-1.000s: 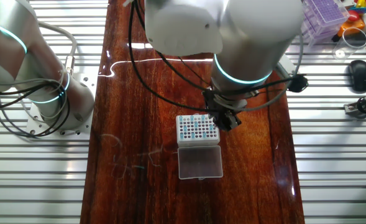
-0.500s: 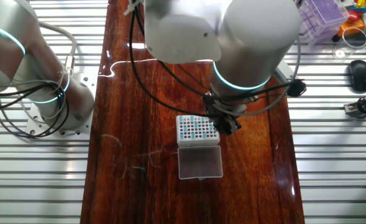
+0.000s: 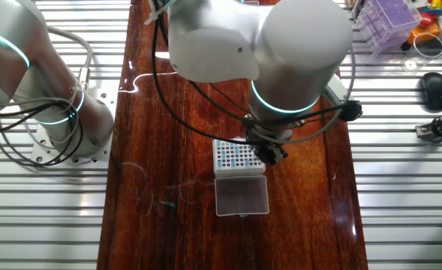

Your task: Transfer all medium pipette tips from one holder to another

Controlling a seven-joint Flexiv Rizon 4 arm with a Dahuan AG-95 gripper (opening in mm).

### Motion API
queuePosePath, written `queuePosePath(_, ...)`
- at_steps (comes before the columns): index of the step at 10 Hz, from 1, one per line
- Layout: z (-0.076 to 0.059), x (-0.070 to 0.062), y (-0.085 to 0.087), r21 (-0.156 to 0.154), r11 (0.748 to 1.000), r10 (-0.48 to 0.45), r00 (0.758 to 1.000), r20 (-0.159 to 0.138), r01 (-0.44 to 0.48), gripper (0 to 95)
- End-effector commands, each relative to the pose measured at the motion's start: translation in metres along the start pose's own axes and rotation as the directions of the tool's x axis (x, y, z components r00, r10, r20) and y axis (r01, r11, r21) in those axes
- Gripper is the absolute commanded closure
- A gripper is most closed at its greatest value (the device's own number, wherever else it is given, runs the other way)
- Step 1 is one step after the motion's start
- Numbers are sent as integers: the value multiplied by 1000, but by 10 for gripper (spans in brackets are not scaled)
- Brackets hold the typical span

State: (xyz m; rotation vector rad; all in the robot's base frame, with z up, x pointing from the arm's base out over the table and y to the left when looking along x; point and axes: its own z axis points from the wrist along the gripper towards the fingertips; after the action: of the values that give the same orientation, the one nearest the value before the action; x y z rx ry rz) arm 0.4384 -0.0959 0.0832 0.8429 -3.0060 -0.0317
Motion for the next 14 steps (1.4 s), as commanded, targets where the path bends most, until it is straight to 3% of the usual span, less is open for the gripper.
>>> queuePosePath(1, 2, 0, 0, 4, 1000, 1, 1000, 6, -1, 760)
queuePosePath(4, 9, 0, 0, 9, 1000, 1, 1000, 14, -1, 760)
queuePosePath(5, 10, 0, 0, 11, 1000, 1, 1000, 16, -2, 950)
queuePosePath(9, 3, 0, 0, 7, 1000, -3, 1000, 15, 3, 950)
queuePosePath(11, -10, -2, 0, 7, 1000, -7, 1000, 15, 7, 950)
queuePosePath(14, -48, -9, 4, 6, 1000, -1, 1000, 12, 1, 950)
